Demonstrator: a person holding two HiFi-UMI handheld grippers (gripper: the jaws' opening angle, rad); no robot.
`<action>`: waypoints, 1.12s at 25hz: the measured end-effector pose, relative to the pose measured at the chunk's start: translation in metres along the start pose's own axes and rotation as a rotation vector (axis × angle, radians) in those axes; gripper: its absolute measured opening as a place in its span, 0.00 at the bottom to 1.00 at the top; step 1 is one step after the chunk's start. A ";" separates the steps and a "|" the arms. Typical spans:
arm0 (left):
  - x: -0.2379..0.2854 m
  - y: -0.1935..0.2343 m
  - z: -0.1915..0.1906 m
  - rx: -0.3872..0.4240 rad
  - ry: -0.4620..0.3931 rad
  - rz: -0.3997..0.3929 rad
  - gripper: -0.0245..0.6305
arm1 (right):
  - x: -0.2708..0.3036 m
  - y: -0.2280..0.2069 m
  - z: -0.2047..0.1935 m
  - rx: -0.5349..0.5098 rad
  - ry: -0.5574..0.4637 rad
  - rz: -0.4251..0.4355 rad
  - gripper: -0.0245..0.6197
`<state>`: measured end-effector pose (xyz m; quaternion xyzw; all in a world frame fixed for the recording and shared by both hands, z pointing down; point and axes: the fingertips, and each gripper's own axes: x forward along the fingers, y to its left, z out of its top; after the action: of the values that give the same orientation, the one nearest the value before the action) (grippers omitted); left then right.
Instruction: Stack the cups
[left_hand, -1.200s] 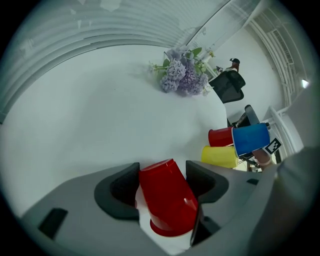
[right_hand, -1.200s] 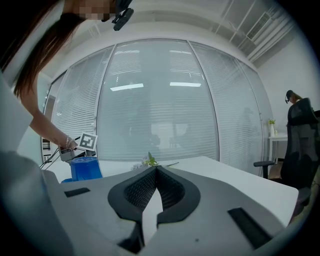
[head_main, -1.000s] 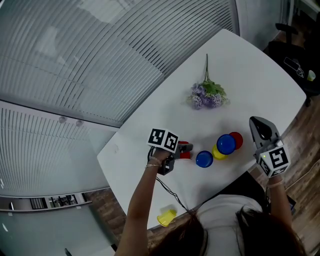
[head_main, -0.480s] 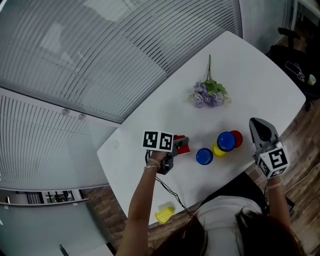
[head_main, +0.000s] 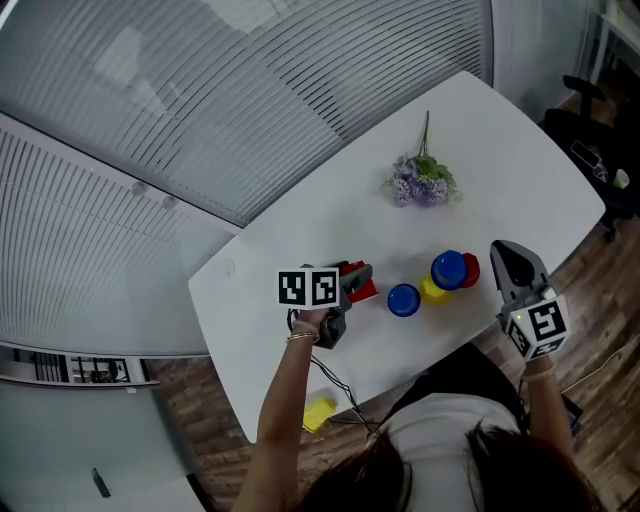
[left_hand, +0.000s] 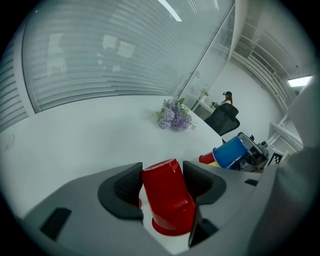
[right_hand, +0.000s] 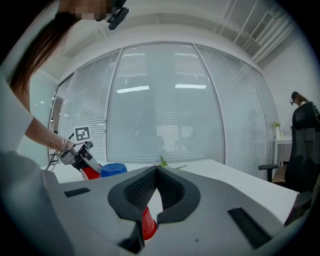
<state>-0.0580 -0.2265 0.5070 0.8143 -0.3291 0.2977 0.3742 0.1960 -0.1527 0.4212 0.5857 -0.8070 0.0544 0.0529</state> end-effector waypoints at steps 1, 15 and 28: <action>-0.004 -0.001 0.001 0.000 -0.022 0.005 0.45 | -0.002 0.002 0.001 -0.001 -0.001 0.001 0.08; -0.056 -0.028 0.017 0.037 -0.367 0.096 0.45 | -0.030 0.031 0.007 -0.027 -0.003 0.033 0.08; -0.095 -0.074 0.022 0.204 -0.684 0.236 0.45 | -0.058 0.058 0.014 -0.069 -0.012 0.070 0.08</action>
<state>-0.0542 -0.1769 0.3950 0.8564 -0.4951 0.0809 0.1226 0.1589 -0.0822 0.3975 0.5552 -0.8287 0.0250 0.0661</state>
